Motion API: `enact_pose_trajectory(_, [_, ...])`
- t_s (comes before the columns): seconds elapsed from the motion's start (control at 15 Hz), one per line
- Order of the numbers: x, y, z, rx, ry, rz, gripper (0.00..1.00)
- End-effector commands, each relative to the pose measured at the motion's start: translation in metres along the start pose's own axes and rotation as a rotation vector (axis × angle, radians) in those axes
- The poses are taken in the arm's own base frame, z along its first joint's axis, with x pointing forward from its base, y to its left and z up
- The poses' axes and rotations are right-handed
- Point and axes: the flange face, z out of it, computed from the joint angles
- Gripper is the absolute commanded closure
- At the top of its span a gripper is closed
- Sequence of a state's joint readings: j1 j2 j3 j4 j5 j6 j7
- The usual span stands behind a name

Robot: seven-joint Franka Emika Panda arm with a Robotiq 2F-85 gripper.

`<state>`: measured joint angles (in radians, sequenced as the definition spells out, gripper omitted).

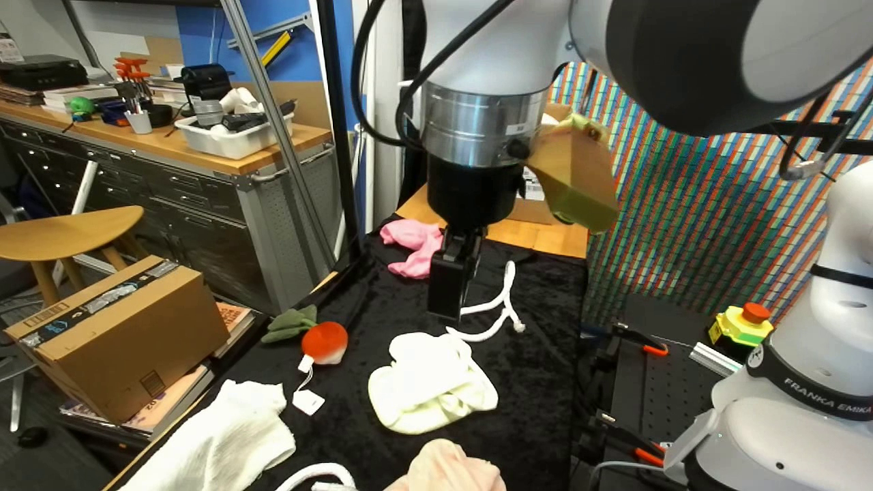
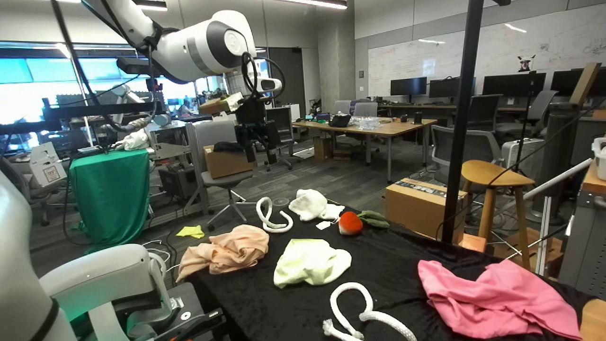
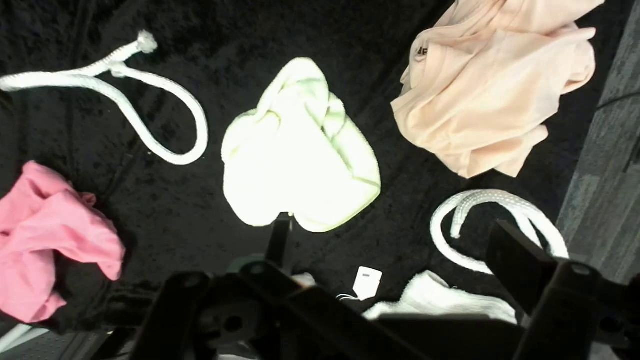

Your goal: One by one, move every item on the table to the right back of the table.

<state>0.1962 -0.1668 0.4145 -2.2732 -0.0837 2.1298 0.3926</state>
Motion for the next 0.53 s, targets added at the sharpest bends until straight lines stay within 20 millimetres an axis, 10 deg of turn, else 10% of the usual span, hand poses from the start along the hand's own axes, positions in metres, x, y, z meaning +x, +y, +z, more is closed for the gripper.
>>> enact_pose_trajectory(0.0, [0.033, -0.029, 0.004, -0.003, -0.041, -0.110, 0.00])
enact_pose_trajectory(0.47, [0.070, -0.087, 0.042, 0.041, -0.040, -0.272, 0.00])
